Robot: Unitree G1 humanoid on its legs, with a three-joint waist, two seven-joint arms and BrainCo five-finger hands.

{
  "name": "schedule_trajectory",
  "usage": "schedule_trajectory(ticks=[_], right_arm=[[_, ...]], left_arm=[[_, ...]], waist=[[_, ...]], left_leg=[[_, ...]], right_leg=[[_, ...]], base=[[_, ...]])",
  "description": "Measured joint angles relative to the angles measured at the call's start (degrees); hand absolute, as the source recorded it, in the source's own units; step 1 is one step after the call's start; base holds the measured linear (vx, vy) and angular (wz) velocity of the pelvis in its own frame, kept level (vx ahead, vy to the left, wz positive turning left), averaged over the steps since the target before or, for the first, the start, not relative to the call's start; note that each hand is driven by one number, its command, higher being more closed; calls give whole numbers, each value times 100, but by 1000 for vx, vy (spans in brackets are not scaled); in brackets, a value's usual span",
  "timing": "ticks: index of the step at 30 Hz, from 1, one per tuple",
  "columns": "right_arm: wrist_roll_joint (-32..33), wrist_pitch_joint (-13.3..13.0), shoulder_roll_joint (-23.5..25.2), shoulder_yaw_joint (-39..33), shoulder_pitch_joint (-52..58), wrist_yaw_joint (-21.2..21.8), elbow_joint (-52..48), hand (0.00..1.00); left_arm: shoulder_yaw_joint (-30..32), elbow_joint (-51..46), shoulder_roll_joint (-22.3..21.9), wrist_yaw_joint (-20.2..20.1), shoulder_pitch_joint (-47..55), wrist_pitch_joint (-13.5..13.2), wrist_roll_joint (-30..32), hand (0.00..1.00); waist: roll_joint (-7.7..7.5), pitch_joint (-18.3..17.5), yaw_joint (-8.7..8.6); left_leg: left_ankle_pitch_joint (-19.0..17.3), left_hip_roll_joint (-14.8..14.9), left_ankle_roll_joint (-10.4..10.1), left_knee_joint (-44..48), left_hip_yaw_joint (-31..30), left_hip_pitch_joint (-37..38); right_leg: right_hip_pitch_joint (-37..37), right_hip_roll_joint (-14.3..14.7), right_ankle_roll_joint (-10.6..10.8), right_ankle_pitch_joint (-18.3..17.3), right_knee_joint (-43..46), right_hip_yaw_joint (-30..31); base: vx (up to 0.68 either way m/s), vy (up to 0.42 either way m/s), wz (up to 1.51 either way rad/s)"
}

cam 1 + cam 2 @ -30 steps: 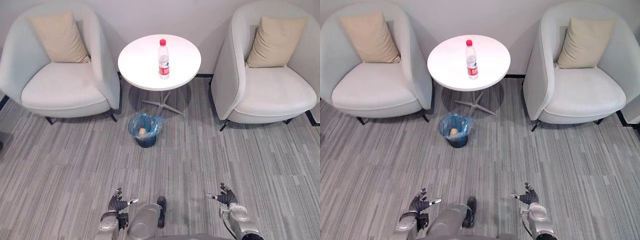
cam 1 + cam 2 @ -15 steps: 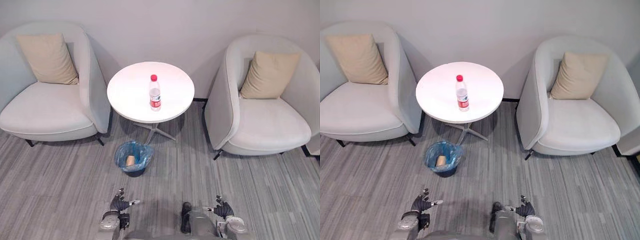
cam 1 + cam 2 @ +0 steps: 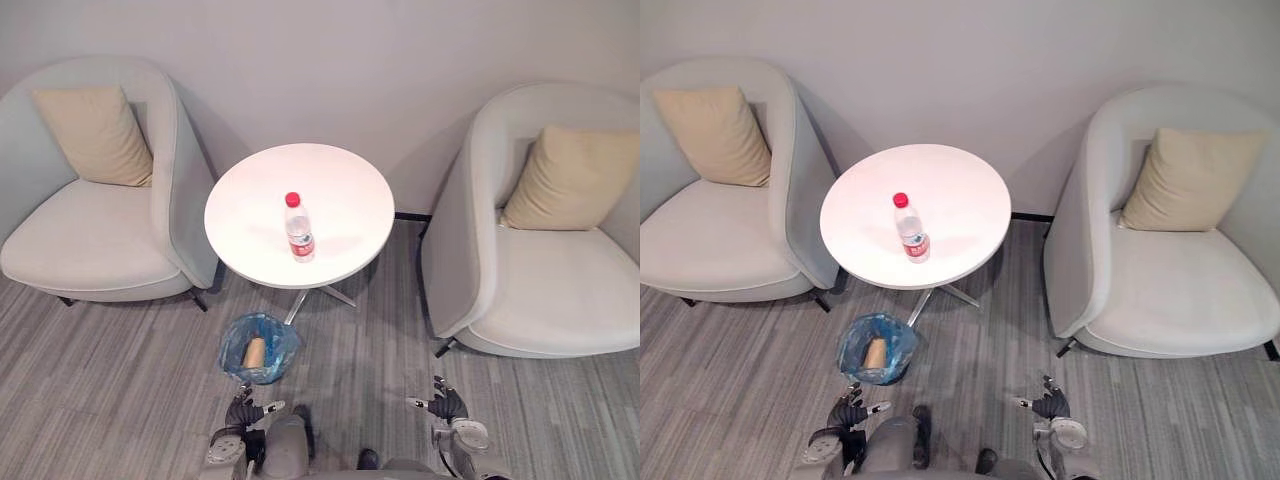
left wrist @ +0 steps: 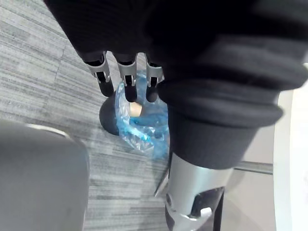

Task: Gather rubbish on tea table into small bin, then transfer packed bag to large trash can.

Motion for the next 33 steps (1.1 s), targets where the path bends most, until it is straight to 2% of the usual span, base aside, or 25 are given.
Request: schedule_trajectory(ticks=[2, 3, 4, 5, 6, 8, 11, 13, 14, 15, 16, 19, 20, 23, 27, 31, 33], right_arm=[[-48, 10, -5, -80, -5, 9, 19, 0], [-63, 10, -8, -84, 2, 25, 18, 0], [-64, 9, 0, -76, 17, 48, 12, 0], [-70, 9, 23, -58, 38, 77, 6, 0], [-78, 10, 81, -52, 72, 107, -5, 0], [-77, 10, 149, -48, 175, 118, -37, 0], [-77, 21, 194, -53, 257, 116, -246, 0], [-73, 7, 219, -54, 317, 109, -481, 0], [-62, -9, 264, -57, 383, 97, -621, 0], [-61, -9, 323, -57, 424, 93, -668, 0], [-59, -10, 343, -75, 410, 88, -683, 0], [-59, -20, 321, -69, 459, 88, -932, 0], [-59, -21, 314, -69, 460, 86, -971, 0], [-59, -30, 301, -55, 536, 78, -1177, 0], [-67, -46, 287, -44, 622, 5, -1369, 0], [-132, -73, 237, -24, 627, -2, -1424, 0], [-213, -79, 176, 149, 695, -2, -1768, 0]], left_arm=[[-47, 3, 2, -1, 30, 0, 0, 0], [-95, 4, 15, 0, 53, -1, -1, 0], [-122, 1, 32, -2, 63, 0, -1, 0], [-172, 0, 81, -2, 61, 0, -1, 0], [-206, 2, 149, 0, 62, 2, -2, 0], [-202, -10, 163, 3, 36, 2, -12, 0], [-140, -31, 126, 5, 15, 2, -67, 0], [-72, -55, 67, 11, 15, 0, -69, 0], [-73, -69, 46, 9, 16, -10, -70, 0], [-62, -70, 66, 8, 35, -12, -69, 0], [57, -5, 1, 11, 31, 11, -70, 0], [79, -11, -341, 1, 68, -2, -72, 0], [78, -10, -378, -2, 65, -3, -73, 0], [82, -11, -358, 2, 29, -17, -73, 0], [54, -8, -291, 5, 39, -37, -73, 0], [-114, -7, -179, 6, 61, -52, -72, 0], [-172, -4, -103, 5, 138, -52, -71, 0]], waist=[[0, 1, 8], [-1, 2, 6], [-17, -1, -21], [-48, -6, -96], [-100, -23, -142], [-158, -60, -224], [-154, -56, -273], [-148, -59, -281], [-257, -134, -267], [-390, -185, -246], [-318, -197, -259], [-25, -336, -262], [11, -356, -272], [17, -374, -267], [14, -393, -271], [6, -410, -258], [8, -410, -265]], left_leg=[[-214, -195, 104, 16, 27, 257], [-338, -305, 174, -6, 23, 473], [-430, -374, 230, -42, -6, 614], [-533, -445, 306, -34, -86, 741], [-638, -516, 340, -3, -206, 872], [-708, -560, 359, 6, -469, 1071], [-708, -508, 358, -75, -757, 1371], [-756, -426, 271, -52, -951, 1472], [-878, -419, 67, 9, -1023, 1457], [-945, -487, -26, 23, -1034, 1444], [-1073, -370, -112, 79, -1142, 1461], [-1081, 21, -212, -77, -1207, 1471], [-1035, 91, -297, -193, -1266, 1495], [-930, 183, -432, -409, -1322, 1519], [-742, 221, -432, -614, -1476, 1528], [-552, 122, -406, -790, -1624, 1459], [-521, 83, -414, -846, -1646, 1472]], right_leg=[[-54, -242, 215, -232, 661, 49], [-272, -389, 396, -341, 1528, 138], [-522, -453, 458, -319, 2301, 194], [-837, -574, 649, -210, 3126, 240], [-1133, -647, 643, -232, 3846, 366], [-1526, -656, 557, -313, 4261, 399], [-1769, -457, 505, -452, 3827, 624], [-1820, -266, 457, -451, 3091, 891], [-1781, -185, 287, 4, 2099, 1066], [-1778, -236, 193, 462, 1736, 1137], [-1731, -200, 168, 312, 1738, 1037], [-1453, 108, 8, 430, 1167, 768], [-1383, 183, -36, 506, 1003, 720], [-1258, 287, -98, 668, 681, 631], [-974, 294, -96, 1003, 76, 538], [-816, 225, -65, 1345, -443, 439], [-704, 222, -58, 1525, -697, 416]], base=[[340, 192, 11], [231, 131, 14], [268, 131, 25], [262, 78, 45], [322, 57, 61], [308, -3, 74], [271, -72, 64], [207, -132, 58], [218, -173, 52], [279, -238, 48], [253, -256, 27], [163, -207, 19], [69, -122, 12], [31, -112, 9], [-33, -30, 13], [-75, 11, 21], [-97, 14, 8]])
